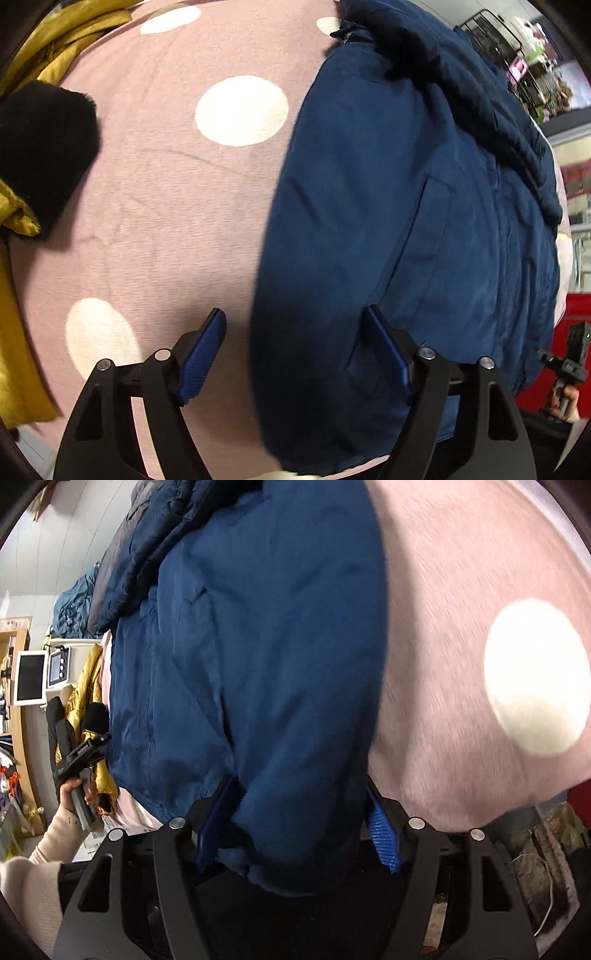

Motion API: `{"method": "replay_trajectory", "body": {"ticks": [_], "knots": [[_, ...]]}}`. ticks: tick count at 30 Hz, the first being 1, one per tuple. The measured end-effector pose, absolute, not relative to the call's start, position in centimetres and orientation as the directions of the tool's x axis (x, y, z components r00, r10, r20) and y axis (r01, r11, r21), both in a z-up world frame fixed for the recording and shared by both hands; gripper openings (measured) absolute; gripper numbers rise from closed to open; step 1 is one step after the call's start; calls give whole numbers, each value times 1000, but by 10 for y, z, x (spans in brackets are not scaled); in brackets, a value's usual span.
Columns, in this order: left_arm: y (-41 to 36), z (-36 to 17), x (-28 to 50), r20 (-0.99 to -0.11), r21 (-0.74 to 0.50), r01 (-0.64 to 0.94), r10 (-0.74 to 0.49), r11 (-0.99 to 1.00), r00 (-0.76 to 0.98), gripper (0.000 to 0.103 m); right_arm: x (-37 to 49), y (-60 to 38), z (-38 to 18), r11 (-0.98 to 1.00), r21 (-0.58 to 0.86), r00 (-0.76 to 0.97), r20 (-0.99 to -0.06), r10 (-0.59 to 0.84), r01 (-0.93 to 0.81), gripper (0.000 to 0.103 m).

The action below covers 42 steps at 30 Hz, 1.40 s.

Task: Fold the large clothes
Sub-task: 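Grasp the jacket side edge with both grippers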

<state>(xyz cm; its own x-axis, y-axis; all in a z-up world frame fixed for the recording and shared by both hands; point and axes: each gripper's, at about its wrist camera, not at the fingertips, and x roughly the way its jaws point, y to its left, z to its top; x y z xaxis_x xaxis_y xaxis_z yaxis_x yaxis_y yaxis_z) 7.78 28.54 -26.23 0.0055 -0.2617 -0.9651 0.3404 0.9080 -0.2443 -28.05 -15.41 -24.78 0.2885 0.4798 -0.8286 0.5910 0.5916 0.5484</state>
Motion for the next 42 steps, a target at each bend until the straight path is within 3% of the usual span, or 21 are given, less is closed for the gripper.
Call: {"method": "replay_trajectory", "body": {"ticks": [4, 12, 13, 15, 16, 20, 23, 32, 35, 38, 42], "knots": [[302, -265, 78, -960, -260, 333, -279, 907, 9, 84, -290, -159, -254, 511, 588, 327, -794, 513, 627, 68], [295, -276, 68, -952, -295, 347, -304, 890, -30, 81, -286, -160, -255, 575, 543, 283, -829, 482, 612, 70], [298, -276, 68, -946, -316, 329, -320, 890, -43, 78, -285, -158, -254, 582, 547, 283, -827, 485, 602, 70], [296, -277, 65, -928, -369, 304, -364, 878, -76, 59, -286, -156, -253, 583, 556, 286, -822, 493, 593, 57], [297, -277, 63, -920, -390, 296, -382, 872, -88, 56, -287, -156, -253, 579, 559, 289, -819, 495, 593, 53], [294, -271, 47, -919, -391, 335, -385, 857, -88, 33, -288, -152, -250, 564, 588, 314, -800, 511, 581, 23], [284, -265, 43, -926, -371, 387, -367, 844, -88, 23, -285, -147, -238, 604, 587, 306, -805, 509, 540, 15], [297, -262, -8, -919, -395, 459, -348, 796, -186, 20, -318, -144, -220, 626, 589, 245, -798, 551, 510, 12], [304, -272, -22, -912, -410, 396, -354, 822, -209, 20, -333, -146, -228, 601, 580, 221, -795, 565, 550, 12], [300, -271, -16, -916, -399, 364, -352, 842, -191, 20, -328, -150, -232, 573, 584, 225, -786, 576, 574, 12], [289, -251, 2, -935, -355, 450, -318, 819, -160, 18, -301, -152, -221, 591, 613, 244, -773, 585, 525, 12]]}}
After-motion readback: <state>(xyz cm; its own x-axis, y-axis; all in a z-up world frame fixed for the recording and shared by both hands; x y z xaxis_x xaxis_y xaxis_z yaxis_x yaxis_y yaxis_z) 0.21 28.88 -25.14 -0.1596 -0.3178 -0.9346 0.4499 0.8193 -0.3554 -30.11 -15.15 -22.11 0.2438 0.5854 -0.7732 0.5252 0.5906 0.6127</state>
